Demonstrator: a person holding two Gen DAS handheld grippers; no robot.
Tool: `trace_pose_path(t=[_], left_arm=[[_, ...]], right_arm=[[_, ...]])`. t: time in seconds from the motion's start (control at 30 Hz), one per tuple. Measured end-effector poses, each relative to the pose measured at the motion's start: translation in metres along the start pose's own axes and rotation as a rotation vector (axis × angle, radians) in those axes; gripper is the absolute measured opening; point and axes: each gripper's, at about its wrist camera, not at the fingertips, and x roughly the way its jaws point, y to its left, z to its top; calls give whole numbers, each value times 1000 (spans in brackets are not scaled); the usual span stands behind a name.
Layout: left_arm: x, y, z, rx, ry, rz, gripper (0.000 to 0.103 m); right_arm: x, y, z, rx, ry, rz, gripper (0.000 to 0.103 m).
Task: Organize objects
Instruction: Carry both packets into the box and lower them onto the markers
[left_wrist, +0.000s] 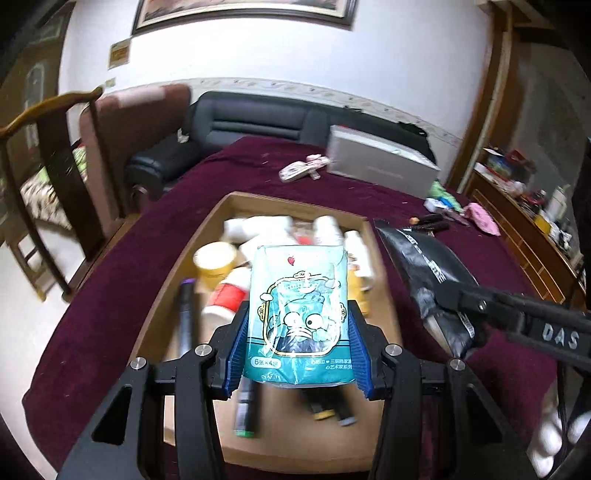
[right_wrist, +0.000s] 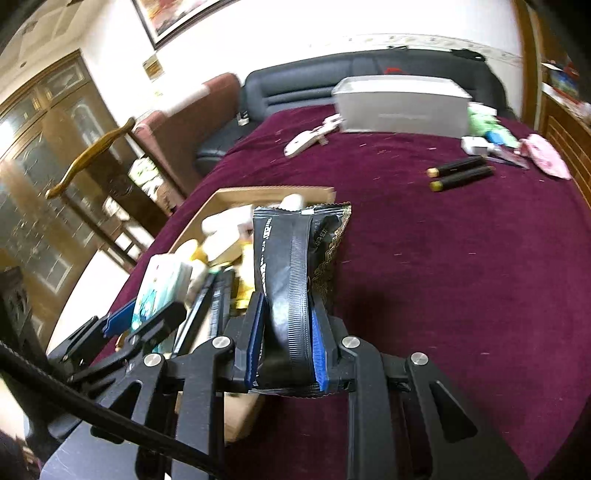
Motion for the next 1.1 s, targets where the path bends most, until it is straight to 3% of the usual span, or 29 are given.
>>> trace_pose_path(t=[0.3, 0.77, 0.83, 0.97, 1.1], left_arm=[[25, 33, -16, -48, 68, 12, 43], [41, 32, -27, -55, 100, 6, 45], [41, 34, -27, -63, 103, -4, 46], [36, 39, -27, -80, 87, -24, 46], [23, 39, -23, -83, 43, -16, 47]], right_arm=[[41, 38, -14, -36, 91, 28, 21], [61, 35, -19, -3, 113, -35, 22], [63, 32, -19, 22, 121, -24, 26], [66, 23, -20, 72, 140, 5, 44], [66, 19, -17, 85, 116, 17, 46]])
